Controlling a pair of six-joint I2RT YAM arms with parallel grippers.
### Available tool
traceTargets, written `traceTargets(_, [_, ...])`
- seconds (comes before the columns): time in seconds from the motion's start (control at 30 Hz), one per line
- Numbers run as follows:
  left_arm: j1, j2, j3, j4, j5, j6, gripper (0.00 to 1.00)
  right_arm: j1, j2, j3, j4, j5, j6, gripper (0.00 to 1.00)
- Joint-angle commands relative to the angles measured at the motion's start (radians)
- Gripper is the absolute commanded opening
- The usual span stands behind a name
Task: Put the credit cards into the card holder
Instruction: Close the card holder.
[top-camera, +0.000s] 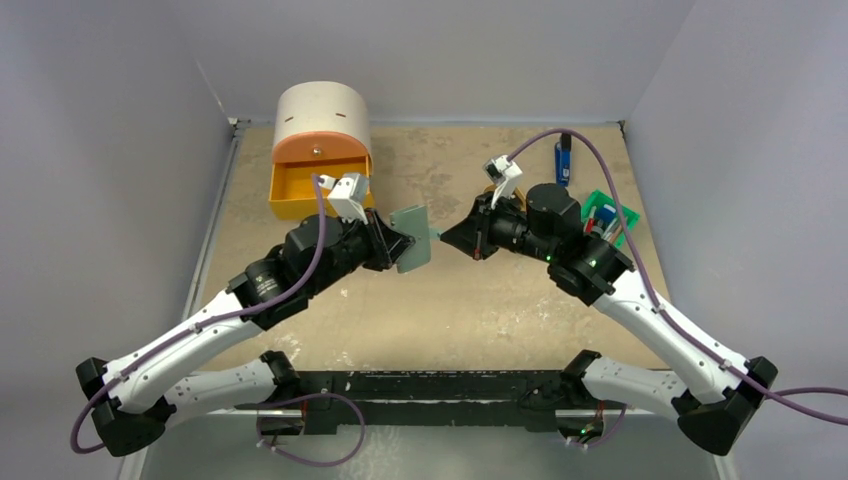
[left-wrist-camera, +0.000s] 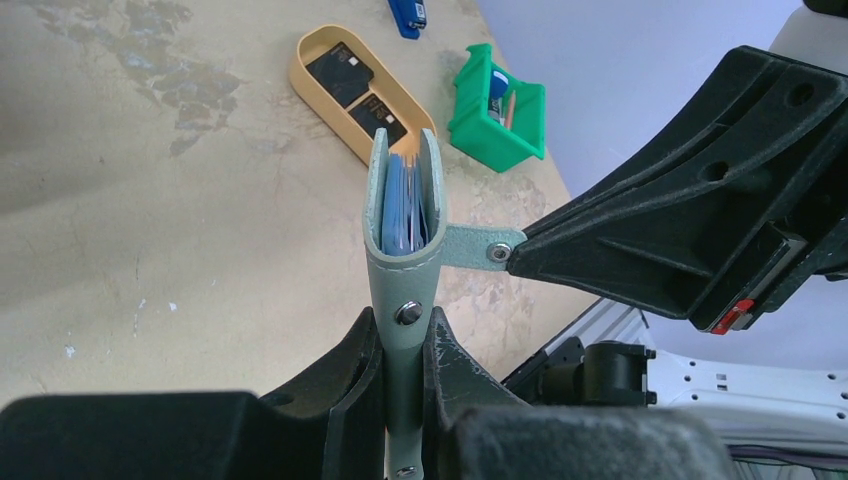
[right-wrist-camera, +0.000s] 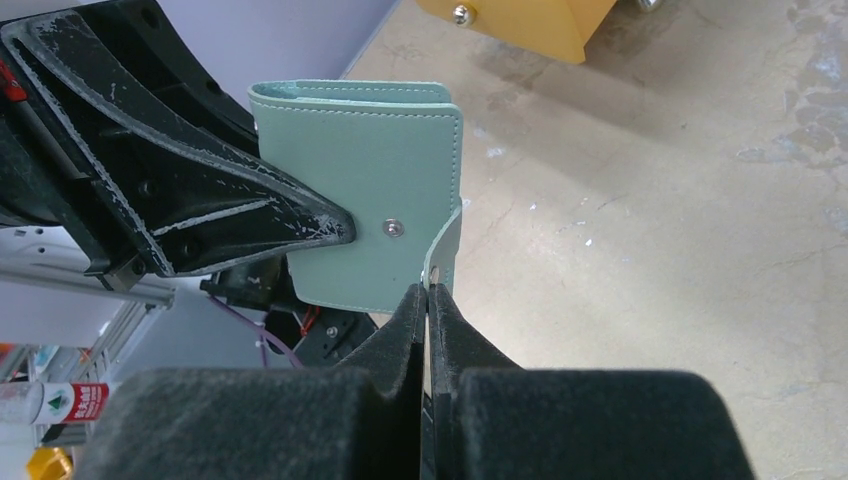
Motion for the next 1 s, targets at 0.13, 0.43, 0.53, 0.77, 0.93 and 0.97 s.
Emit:
traceTargets(0.13, [0.003,0.009,0.044,0.041,0.011,0.04,0.0,0.001,0.023,0.045,0.054,-0.038,-0.006,0.0])
traceTargets(0.43, [0.003,0.005,0.028,0.067,0.013,0.011,0.0,0.003,0.047,0.011,0.131,-0.099,0.024,0.0])
traceTargets(0.53, [0.002,0.012,0.032,0.068,0.008,0.0,0.0,0.003,0.048,0.009,0.142,-0.106,0.027,0.0])
traceTargets(0.77, [0.003,0.028,0.04,0.08,0.014,-0.026,0.0,0.006,0.059,0.007,0.133,-0.109,0.019,0.0])
traceTargets(0.93, [0.002,0.029,0.044,0.088,0.022,-0.035,0.0,0.008,0.064,0.006,0.127,-0.111,0.009,0.0])
traceTargets(0.97, [0.002,0.029,0.045,0.087,0.023,-0.036,0.0,0.008,0.067,0.005,0.126,-0.112,0.008,0.0])
